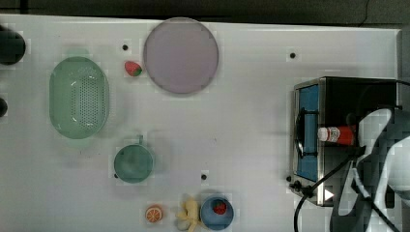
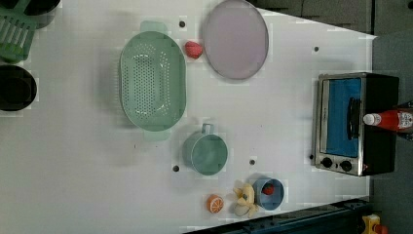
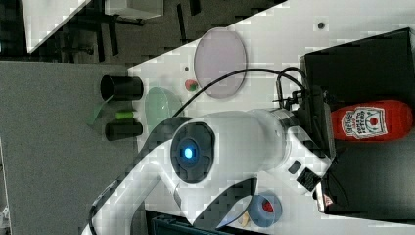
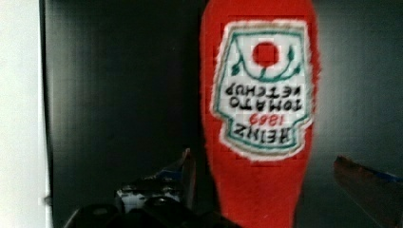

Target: Pick Ketchup from oven and place it on table.

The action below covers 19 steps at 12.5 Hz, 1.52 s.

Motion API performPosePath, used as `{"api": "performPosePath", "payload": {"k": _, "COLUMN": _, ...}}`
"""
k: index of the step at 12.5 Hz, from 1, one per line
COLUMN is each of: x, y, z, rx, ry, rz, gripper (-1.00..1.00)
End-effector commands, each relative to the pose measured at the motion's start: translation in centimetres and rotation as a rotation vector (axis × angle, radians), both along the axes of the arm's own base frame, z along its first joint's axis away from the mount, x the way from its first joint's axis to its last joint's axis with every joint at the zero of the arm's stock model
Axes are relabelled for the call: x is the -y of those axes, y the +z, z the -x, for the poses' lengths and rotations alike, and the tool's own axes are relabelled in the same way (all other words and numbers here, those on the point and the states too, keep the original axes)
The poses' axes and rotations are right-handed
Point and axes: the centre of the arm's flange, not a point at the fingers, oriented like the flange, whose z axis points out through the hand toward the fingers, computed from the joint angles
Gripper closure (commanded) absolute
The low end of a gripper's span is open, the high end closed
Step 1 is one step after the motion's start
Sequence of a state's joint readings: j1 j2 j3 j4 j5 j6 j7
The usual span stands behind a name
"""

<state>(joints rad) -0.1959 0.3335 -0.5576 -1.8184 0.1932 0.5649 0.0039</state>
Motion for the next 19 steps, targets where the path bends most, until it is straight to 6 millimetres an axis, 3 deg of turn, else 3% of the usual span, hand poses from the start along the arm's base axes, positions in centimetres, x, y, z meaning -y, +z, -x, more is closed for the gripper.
{"api": "performPosePath", "payload": {"k": 1, "x": 1.8, "y": -0.7, "z": -0.2, "rx": 0.025, "ry": -0.038, "rz": 0.066, "gripper": -1.0}}
{"api": "performPosePath", "payload": {"k": 2, "x": 2.0, "y": -1.6, "z": 0.3, "rx": 0.002, "ry": -0.046, "rz": 0.053, "gripper": -0.99}}
{"api": "performPosePath", "payload": {"k": 3, "x": 2.0, "y": -1.7, "z": 0.3, "rx": -0.003, "ry": -0.046, "rz": 0.048, "gripper": -0.6}}
{"api": "performPosePath", "payload": {"k": 4, "x": 2.0, "y": -1.6, "z": 0.3, "rx": -0.001, "ry": -0.045, "rz": 0.049, "gripper": -0.36}}
{"api": "performPosePath", "payload": {"k": 5, "x": 2.1, "y": -1.3, "z": 0.3, "rx": 0.003, "ry": -0.046, "rz": 0.052, "gripper": -0.26}}
{"api": "performPosePath", "payload": {"k": 6, "x": 1.9, "y": 0.7, "z": -0.2, "rx": 0.033, "ry": -0.038, "rz": 0.061, "gripper": -0.27}}
{"api": "performPosePath", "payload": {"k": 7, "x": 1.1, "y": 5.1, "z": -1.1, "rx": 0.049, "ry": -0.011, "rz": 0.046, "gripper": -0.27}}
{"api": "performPosePath", "payload": {"k": 8, "x": 0.1, "y": 7.5, "z": -1.6, "rx": 0.046, "ry": 0.008, "rz": 0.022, "gripper": -0.27}}
{"api": "performPosePath", "payload": {"k": 9, "x": -2.4, "y": 12.2, "z": -3.1, "rx": 0.068, "ry": 0.061, "rz": 0.002, "gripper": -0.27}}
{"api": "performPosePath", "payload": {"k": 10, "x": -4.1, "y": 14.3, "z": -4.1, "rx": 0.084, "ry": 0.098, "rz": 0.001, "gripper": -0.26}}
{"api": "performPosePath", "payload": {"k": 11, "x": -7.3, "y": 16.4, "z": -5.8, "rx": 0.1, "ry": 0.165, "rz": 0.004, "gripper": -0.27}}
{"api": "performPosePath", "payload": {"k": 12, "x": -9.8, "y": 17.2, "z": -6.9, "rx": 0.105, "ry": 0.216, "rz": 0.002, "gripper": -0.27}}
{"api": "performPosePath", "payload": {"k": 15, "x": -19.0, "y": 18.2, "z": -10.0, "rx": 0.096, "ry": 0.382, "rz": -0.053, "gripper": -0.26}}
{"api": "performPosePath", "payload": {"k": 17, "x": -24.5, "y": 17.5, "z": -11.5, "rx": 0.07, "ry": 0.478, "rz": -0.088, "gripper": -0.26}}
{"api": "performPosePath", "payload": {"k": 19, "x": -31.8, "y": 16.3, "z": -13.0, "rx": 0.052, "ry": 0.602, "rz": -0.119, "gripper": -0.26}}
